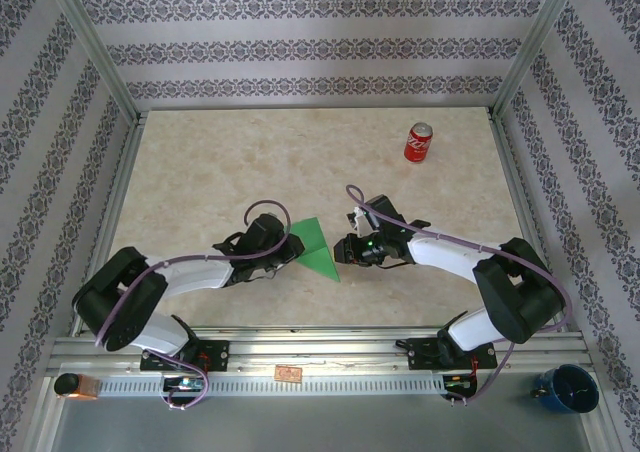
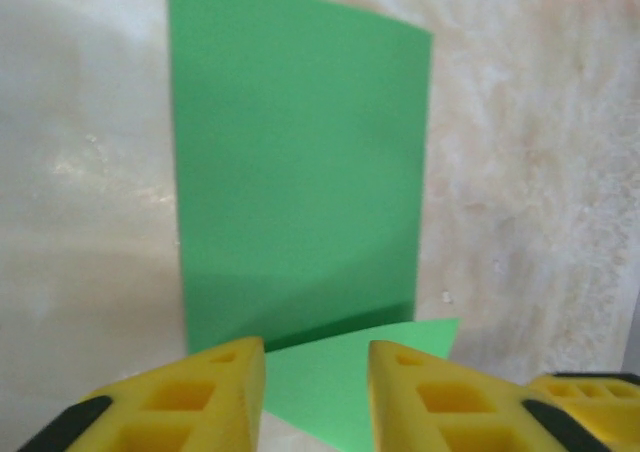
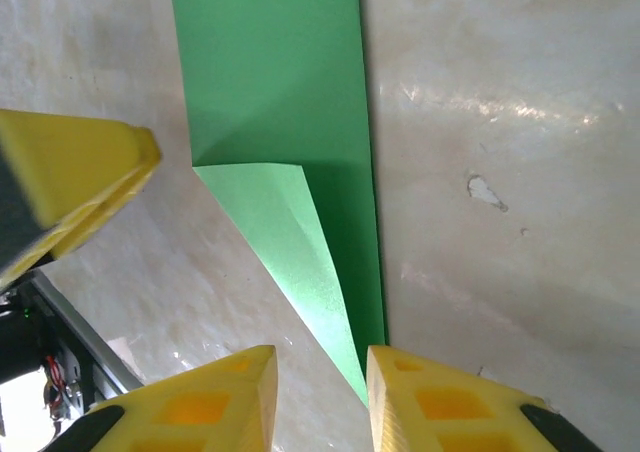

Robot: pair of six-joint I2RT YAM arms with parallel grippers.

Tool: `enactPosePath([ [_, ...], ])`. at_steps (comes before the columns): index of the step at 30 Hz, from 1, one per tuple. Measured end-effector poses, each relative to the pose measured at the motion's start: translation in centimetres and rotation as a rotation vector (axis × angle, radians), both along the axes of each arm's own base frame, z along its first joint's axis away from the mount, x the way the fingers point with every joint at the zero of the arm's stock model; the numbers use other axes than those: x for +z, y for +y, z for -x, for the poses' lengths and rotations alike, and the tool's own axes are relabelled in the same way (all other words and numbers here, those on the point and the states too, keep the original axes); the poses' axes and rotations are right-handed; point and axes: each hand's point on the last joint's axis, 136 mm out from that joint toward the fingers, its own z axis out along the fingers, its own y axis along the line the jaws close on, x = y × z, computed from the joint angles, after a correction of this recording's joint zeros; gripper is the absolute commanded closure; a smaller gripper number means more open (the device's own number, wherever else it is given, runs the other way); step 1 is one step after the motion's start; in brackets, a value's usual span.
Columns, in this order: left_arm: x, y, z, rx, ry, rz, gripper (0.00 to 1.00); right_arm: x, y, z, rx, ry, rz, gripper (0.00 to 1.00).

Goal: Fold a paper plane with a square sheet of paper (pick it up from the middle)
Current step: Third fold the triangle at the center of the table, then fourth fold the wing at the center of the table.

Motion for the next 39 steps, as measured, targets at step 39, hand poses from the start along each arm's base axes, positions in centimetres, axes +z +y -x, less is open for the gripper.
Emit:
enactPosePath([
  [39, -0.2, 1.6, -0.7, -0.035, 0.065, 0.014, 0.54, -1.3, 2.8, -3.5, 0.058, 0.038, -0.071, 0.92],
])
